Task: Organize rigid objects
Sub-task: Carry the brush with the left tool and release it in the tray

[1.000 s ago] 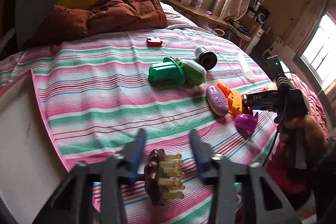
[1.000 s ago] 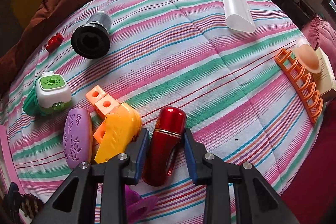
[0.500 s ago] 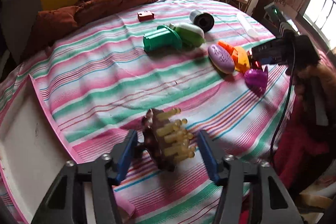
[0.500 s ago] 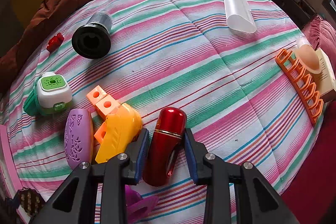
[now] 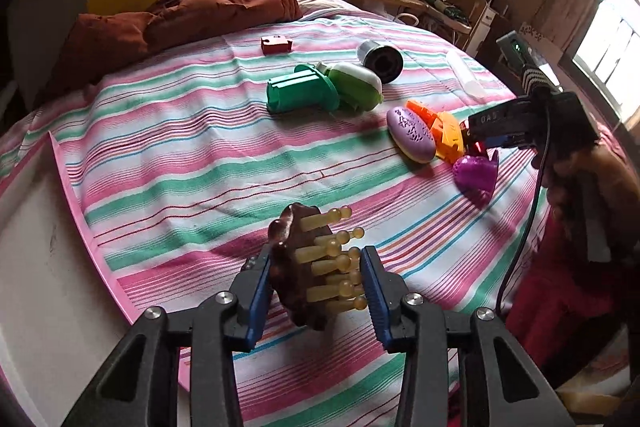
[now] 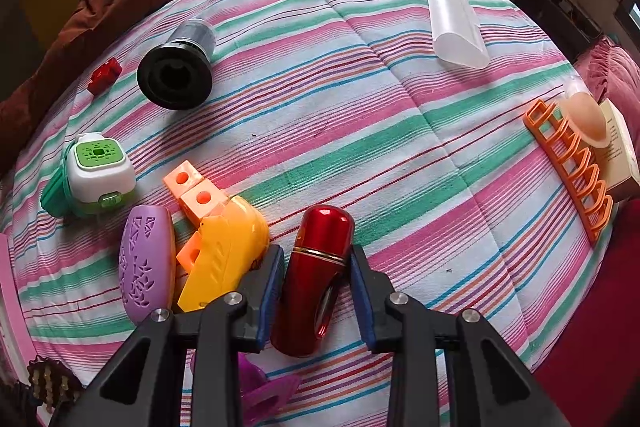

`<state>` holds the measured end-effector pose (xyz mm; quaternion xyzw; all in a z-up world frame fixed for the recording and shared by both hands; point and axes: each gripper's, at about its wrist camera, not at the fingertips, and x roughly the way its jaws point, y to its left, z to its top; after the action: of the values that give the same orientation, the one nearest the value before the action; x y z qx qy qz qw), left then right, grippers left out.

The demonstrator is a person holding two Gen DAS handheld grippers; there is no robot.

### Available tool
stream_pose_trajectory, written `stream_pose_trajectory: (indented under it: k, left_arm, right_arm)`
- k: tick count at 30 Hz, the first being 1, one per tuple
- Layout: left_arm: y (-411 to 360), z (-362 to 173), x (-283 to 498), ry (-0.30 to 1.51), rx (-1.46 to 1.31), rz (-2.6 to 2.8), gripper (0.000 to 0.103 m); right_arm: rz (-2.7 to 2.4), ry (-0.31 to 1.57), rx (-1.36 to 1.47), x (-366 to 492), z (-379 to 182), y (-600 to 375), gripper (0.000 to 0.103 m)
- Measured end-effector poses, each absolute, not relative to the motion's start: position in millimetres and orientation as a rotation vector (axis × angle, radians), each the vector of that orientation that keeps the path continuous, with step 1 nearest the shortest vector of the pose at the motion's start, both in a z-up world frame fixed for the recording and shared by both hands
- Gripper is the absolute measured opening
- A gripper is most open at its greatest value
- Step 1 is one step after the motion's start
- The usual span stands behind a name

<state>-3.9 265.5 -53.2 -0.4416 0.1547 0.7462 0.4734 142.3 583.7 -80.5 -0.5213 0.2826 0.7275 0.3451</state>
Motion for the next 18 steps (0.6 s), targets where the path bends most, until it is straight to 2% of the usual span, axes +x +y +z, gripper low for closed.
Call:
stream_pose_trajectory:
  k: [11, 18]
  left_arm:
    - [215.2, 3.6, -14.3, 0.167, -0.993, 1.998, 0.042]
    - [136.7, 4.7, -78.1, 0.095, -1.066, 2.23, 0.042]
  right_arm:
    - [1.905, 0.656, -1.374, 150.6, -72.1, 580.0, 0.028]
    - [1.91, 0.628, -1.381, 163.6, -66.8, 582.3, 0.026]
